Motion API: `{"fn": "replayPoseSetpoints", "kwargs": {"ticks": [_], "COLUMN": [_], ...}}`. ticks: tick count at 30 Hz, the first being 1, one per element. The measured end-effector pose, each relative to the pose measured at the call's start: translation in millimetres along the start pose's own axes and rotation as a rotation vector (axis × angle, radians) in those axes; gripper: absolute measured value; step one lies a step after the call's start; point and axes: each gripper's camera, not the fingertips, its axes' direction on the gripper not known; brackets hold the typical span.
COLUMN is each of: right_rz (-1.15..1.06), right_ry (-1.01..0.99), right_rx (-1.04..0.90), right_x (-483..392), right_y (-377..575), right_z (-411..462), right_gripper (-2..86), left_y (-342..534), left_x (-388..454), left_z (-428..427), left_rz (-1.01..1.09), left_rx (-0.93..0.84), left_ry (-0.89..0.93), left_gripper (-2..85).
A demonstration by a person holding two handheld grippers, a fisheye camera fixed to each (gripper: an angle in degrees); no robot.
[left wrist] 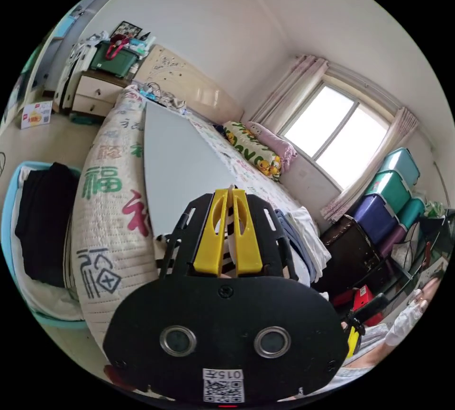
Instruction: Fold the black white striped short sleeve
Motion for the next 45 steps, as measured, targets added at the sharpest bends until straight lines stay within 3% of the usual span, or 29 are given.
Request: {"fn": "replayPoseSetpoints", "kwargs": {"ticks": [6,14,18,21,26,31,37,45], "right_rz": [-0.048,-0.052,-0.034,-0.043,-0.098,-0.032,0.087,-0.052], "right_ry": [0.005,0.005,0.000,-0.013,0.014,0.003,-0.120,0.048], "right_rx": [-0.113,-0.134,-0.123,-0.126,-0.148,-0.232,-0.215,-0.210], "right_x": [-10,-19,-21,-27,-45,-39,-22,-64], "right_y": [-12,-29,-39,-51,-70,-82,-99,-129], "right_z": [50,73,71,71,79,109,105,107], "right_gripper": [-0.2,-0.2,-0.2,-0.3,-0.3,-0.4,-0.4,-0.3], "left_y": [98,165,189,209,237,262,287,321], "left_x": [-53,-7,24,53,113,171,202,237], "left_z": [-3,-2,43,53,47,91,124,138], "left_rz": [-0.107,-0.051,0.002,0.040,0.130,0.224,0.219,0.230], "left_rx": [0.104,0.014,-0.157,-0.164,-0.058,-0.181,-0.263,-0.251], "left_ry": [0.150,-0.075,-0.011,-0.011,-0.140,-0.386,-0.420,-0.436], "left_gripper": [1.8,11.2,7.6,2.4,0.8,0.5,0.6,0.8]}}
